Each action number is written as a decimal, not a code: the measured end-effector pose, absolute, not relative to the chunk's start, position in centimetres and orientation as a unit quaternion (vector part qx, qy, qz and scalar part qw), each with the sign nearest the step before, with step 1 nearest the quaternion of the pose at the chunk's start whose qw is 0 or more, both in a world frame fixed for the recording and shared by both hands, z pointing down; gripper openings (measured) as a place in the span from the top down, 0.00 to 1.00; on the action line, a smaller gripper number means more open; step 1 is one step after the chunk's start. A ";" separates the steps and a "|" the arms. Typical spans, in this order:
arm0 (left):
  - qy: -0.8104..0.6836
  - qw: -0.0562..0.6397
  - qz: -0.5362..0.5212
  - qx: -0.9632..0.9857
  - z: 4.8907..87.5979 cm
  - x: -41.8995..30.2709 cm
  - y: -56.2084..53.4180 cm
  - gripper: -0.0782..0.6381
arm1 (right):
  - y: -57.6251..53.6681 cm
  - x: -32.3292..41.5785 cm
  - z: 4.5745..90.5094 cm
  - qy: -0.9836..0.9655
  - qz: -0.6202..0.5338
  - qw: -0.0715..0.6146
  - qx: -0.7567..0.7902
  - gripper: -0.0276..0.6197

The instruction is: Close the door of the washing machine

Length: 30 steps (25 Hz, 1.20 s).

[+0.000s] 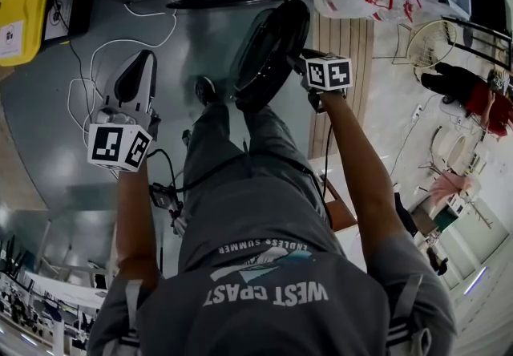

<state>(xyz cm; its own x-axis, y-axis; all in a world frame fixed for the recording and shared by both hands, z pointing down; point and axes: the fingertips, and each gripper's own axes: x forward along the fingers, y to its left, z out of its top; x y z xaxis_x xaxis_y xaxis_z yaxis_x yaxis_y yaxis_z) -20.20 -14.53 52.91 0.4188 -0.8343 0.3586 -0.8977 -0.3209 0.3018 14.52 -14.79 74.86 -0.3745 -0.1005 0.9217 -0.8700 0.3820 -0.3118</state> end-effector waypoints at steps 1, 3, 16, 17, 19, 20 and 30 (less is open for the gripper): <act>-0.536 0.232 0.068 0.809 52.9 -20.3 -14.5 0.85 | -14.9 14.4 74.8 -0.705 0.436 0.440 0.344 0.61; -0.538 0.232 0.067 0.808 52.9 -20.6 -14.4 0.85 | -15.0 14.0 74.7 -0.706 0.436 0.440 0.343 0.61; -0.554 0.232 0.060 0.797 52.9 -22.5 -13.4 0.85 | -16.0 10.7 74.2 -0.720 0.435 0.431 0.327 0.59; -0.555 0.232 0.060 0.797 52.8 -22.6 -13.4 0.85 | -16.2 10.5 74.2 -0.721 0.434 0.429 0.327 0.59; -0.557 0.232 0.061 0.795 52.9 -22.8 -13.2 0.85 | -16.3 10.0 74.1 -0.724 0.433 0.429 0.323 0.58; -0.558 0.233 0.061 0.794 52.9 -22.9 -13.1 0.85 | -16.4 9.8 74.1 -0.726 0.430 0.431 0.320 0.58; -0.572 0.234 0.057 0.785 53.3 -24.1 -12.4 0.85 | -17.6 7.5 74.4 -0.748 0.388 0.452 0.293 0.61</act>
<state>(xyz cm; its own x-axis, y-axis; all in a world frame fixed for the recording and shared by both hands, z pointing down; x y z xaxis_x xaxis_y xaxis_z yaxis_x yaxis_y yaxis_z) -24.11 -12.42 53.27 0.3403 -0.8704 0.3557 -0.9233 -0.2376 0.3019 7.53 -17.58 74.45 -0.4209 -0.0874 0.9029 -0.7885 0.5274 -0.3165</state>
